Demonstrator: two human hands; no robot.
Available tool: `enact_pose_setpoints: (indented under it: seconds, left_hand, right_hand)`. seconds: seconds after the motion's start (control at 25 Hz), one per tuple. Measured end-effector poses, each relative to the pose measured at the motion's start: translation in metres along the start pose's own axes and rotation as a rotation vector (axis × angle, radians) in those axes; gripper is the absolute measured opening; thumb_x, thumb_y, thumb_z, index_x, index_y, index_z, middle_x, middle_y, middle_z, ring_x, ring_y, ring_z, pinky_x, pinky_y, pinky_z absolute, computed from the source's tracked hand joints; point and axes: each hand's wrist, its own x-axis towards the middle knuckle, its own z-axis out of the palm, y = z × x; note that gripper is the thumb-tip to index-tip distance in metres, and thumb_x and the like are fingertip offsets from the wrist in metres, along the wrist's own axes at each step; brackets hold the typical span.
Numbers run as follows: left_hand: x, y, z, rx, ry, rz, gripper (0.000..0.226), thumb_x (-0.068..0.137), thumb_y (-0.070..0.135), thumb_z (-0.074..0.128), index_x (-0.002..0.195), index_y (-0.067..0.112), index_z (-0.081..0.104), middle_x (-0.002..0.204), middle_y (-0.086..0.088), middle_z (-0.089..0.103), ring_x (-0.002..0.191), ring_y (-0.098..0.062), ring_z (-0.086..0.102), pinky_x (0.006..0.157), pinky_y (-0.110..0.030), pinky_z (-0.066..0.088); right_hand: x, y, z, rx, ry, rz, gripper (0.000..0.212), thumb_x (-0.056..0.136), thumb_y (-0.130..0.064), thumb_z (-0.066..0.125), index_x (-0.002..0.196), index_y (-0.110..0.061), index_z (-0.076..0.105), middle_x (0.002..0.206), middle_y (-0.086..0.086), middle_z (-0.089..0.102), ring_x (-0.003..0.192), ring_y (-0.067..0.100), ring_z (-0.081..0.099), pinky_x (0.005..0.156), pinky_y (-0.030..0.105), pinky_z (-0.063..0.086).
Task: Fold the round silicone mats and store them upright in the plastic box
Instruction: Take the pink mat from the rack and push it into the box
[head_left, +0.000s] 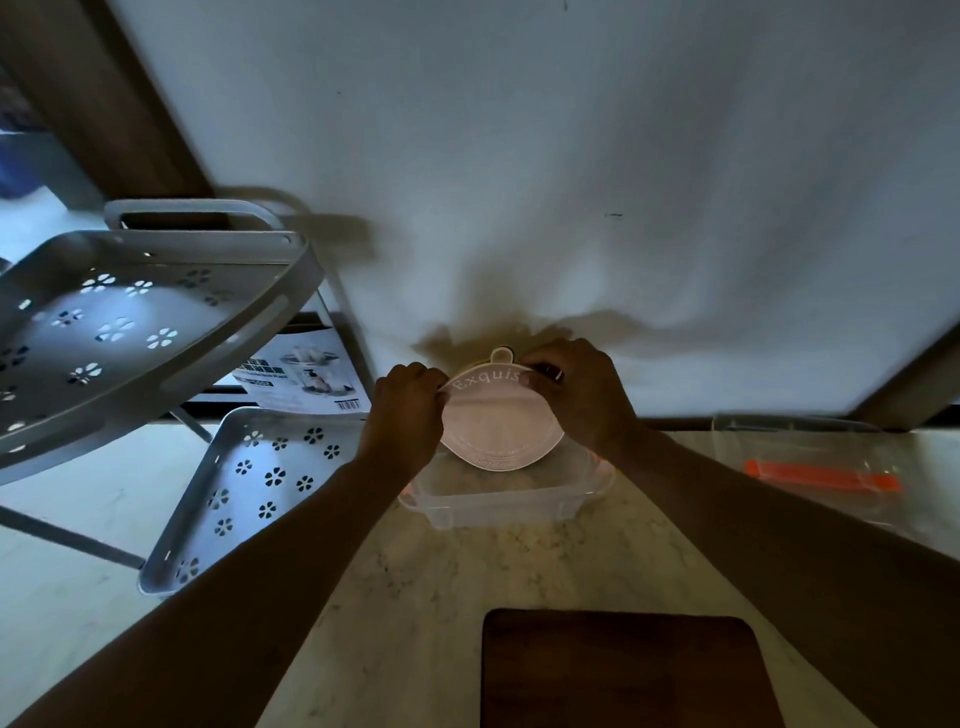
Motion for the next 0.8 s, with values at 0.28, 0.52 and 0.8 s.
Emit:
enact_pose_setpoints:
  seconds: [0.28, 0.52, 0.8]
  left_hand:
    - [0.001, 0.003, 0.002, 0.01, 0.001, -0.022, 0.014, 0.092, 0.007, 0.057, 0.1, 0.004, 0.068, 0.093, -0.017, 0.066, 0.09, -0.036, 0.057, 0.078, -0.045, 0.045]
    - [-0.003, 0.005, 0.001, 0.044, 0.002, 0.018, 0.016, 0.09, 0.004, 0.057, 0.104, 0.002, 0.065, 0.096, -0.018, 0.066, 0.091, -0.036, 0.057, 0.081, -0.047, 0.045]
    - [-0.007, 0.008, 0.002, 0.045, 0.039, 0.023, 0.013, 0.089, -0.001, 0.056, 0.098, 0.001, 0.064, 0.09, -0.019, 0.065, 0.085, -0.037, 0.056, 0.077, -0.044, 0.043]
  right_hand:
    - [0.0, 0.008, 0.004, -0.05, 0.053, -0.017, 0.016, 0.086, -0.019, 0.071, 0.101, -0.016, 0.074, 0.093, 0.002, 0.063, 0.094, 0.021, 0.053, 0.081, 0.022, 0.038]
    - [-0.006, 0.009, 0.0, -0.105, -0.016, 0.017, 0.034, 0.085, -0.029, 0.071, 0.116, -0.016, 0.067, 0.11, 0.006, 0.061, 0.106, 0.024, 0.05, 0.087, 0.029, 0.04]
    - [-0.004, 0.009, -0.002, -0.217, -0.021, 0.034, 0.033, 0.077, -0.017, 0.077, 0.109, -0.011, 0.069, 0.107, 0.008, 0.068, 0.104, 0.027, 0.059, 0.088, 0.038, 0.044]
